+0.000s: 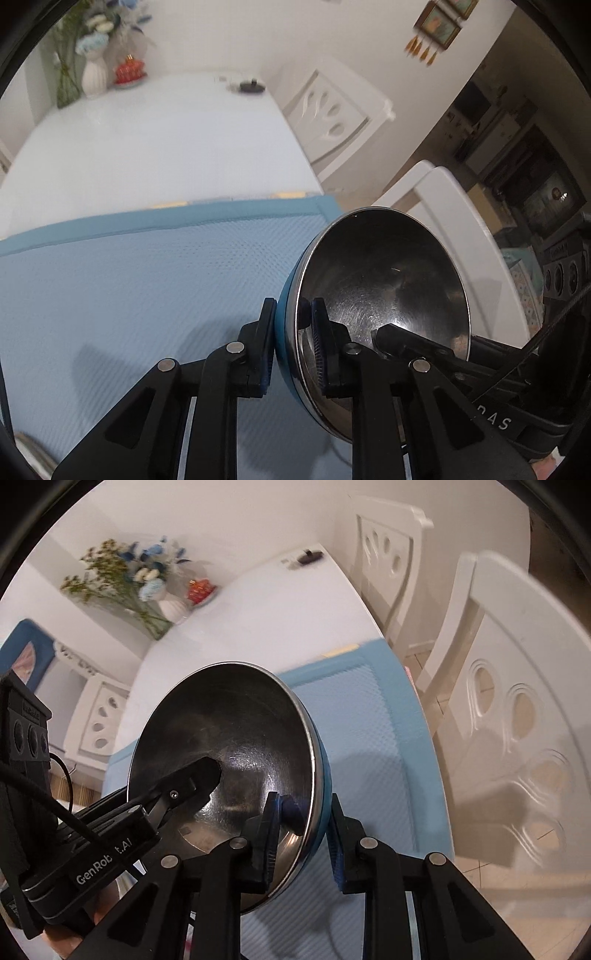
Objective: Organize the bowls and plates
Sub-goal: 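Carry the blue steel bowl toward the nested bowls with both grippers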
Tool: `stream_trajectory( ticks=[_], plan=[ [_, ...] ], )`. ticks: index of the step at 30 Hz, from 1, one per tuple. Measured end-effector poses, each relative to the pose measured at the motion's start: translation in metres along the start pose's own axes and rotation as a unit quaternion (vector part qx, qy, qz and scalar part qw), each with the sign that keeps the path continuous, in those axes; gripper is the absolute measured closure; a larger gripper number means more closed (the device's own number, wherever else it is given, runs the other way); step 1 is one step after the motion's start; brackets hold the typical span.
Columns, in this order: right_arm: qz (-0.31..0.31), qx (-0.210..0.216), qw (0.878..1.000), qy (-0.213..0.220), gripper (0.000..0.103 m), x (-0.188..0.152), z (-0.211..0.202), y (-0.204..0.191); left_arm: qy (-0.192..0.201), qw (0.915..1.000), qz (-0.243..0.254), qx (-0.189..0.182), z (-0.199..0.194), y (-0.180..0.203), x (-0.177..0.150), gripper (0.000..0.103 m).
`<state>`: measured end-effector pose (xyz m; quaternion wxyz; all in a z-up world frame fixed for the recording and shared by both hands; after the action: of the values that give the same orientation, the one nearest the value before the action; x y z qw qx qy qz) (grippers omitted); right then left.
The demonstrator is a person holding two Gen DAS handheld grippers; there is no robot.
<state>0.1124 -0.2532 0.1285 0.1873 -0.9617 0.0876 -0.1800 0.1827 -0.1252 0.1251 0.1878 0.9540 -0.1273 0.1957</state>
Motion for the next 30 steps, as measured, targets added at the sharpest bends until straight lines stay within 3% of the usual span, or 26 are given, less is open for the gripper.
stream_trajectory(
  ticks=[9,16,22,30],
  plan=[
    [-0.031,0.006,0.999,0.044,0.080,-0.051,-0.073,-0.069,0.068,0.9977,0.001,0.003,-0.102,-0.004,-0.042,0.088],
    [-0.056,0.016,0.996,0.061,0.080,-0.090,-0.105,-0.115,0.097,0.9953,-0.004,0.009,-0.153,-0.016,-0.078,0.088],
    [-0.065,0.011,0.998,0.022,0.080,-0.135,-0.093,-0.133,0.067,0.9974,-0.002,0.025,-0.154,-0.033,-0.129,0.088],
    [-0.027,-0.017,0.997,-0.067,0.079,-0.192,-0.032,-0.108,-0.019,0.9993,-0.018,0.027,-0.103,-0.056,-0.189,0.088]
  ],
)
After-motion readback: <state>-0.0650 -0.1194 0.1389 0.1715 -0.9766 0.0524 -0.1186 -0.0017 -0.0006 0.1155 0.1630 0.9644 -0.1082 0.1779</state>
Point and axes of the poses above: each gripper's, at about its wrist camera, not at the fingertips, and z roughly the way its jaws point, y to its right, x to its top, the point moved 2 cm from there along z, roughly the way its jaws point, and after that the axes turned 5 degrees about -y, right-handed, at the moved point
